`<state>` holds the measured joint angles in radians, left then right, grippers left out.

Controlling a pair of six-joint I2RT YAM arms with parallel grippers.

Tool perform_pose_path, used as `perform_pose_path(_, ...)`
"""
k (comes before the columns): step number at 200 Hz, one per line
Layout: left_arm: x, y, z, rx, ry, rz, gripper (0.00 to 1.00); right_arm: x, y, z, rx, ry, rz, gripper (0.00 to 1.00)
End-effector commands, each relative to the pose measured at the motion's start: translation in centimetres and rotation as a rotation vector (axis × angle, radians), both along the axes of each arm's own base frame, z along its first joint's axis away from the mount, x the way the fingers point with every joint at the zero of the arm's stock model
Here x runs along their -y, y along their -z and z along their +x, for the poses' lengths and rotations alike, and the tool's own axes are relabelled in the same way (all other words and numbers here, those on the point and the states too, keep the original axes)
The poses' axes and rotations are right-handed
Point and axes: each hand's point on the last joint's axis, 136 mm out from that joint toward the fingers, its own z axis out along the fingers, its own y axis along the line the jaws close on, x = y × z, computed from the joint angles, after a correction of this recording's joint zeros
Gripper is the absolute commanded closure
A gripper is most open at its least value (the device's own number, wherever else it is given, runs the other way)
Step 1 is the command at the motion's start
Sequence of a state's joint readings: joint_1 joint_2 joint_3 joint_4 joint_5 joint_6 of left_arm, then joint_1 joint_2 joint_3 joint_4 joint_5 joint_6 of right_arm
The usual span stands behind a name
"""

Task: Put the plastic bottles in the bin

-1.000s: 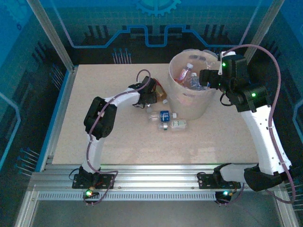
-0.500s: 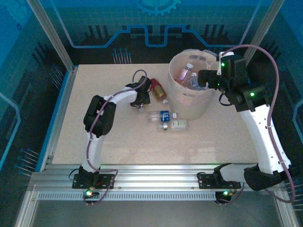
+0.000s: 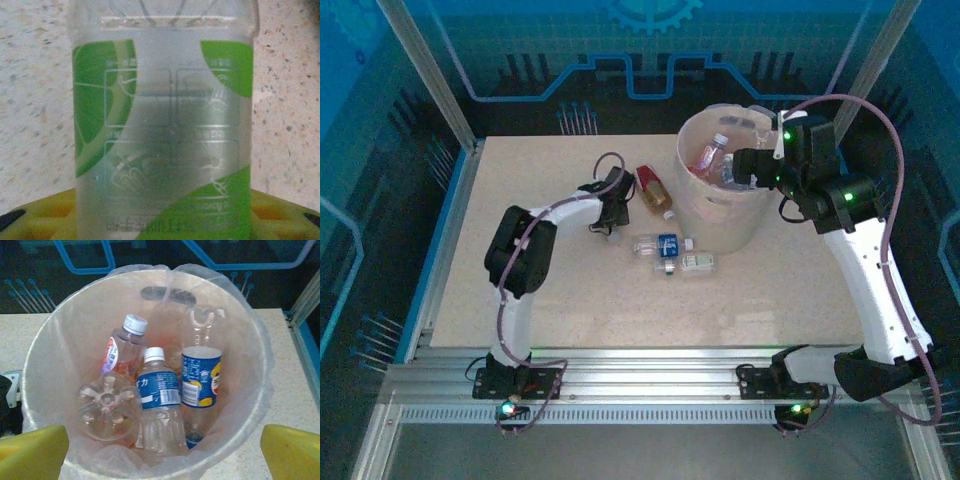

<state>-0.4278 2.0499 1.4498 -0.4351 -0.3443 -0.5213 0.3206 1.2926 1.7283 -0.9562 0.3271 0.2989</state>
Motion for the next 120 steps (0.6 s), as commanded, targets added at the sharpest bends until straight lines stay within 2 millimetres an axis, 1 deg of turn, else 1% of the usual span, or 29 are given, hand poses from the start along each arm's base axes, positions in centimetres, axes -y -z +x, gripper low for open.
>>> perform_pose_path(1,-0.6,-5.8,0.2,0.155,-0.001,-0.032,0.62,-1.7,0.1,0.1,0.002,-0.059,0.054,0.00)
perform_pose_path(28,-0.8,-10.0,-1.1,0.249,0.033,-0.065,0.62,-2.0,0.4,0.3,-0.005,-0.062,0.067,0.00)
perform_pose_path(47,-0.1,-13.2,-2.2,0.308,0.098,-0.084,0.62,-2.4,0.3,0.2,-0.004,-0.080,0.088,0.00)
perform_pose_path(64,1.2,-16.3,-3.3,0.390,0.175,-0.101,0.62,-3.2,0.0,0.1,0.004,-0.116,0.124,0.00)
perform_pose_path(75,2.3,-18.1,-4.1,0.442,0.225,-0.127,0.62,-4.1,-0.1,0.0,0.007,-0.154,0.158,0.00)
perform_pose_path(88,3.6,-20.0,-5.1,0.495,0.282,-0.179,0.62,-5.2,-0.3,0.0,0.009,-0.205,0.202,0.00)
perform_pose_path(120,7.0,-23.9,-7.8,0.622,0.440,-0.284,0.62,-8.6,-0.7,-0.2,-0.002,-0.355,0.324,0.00)
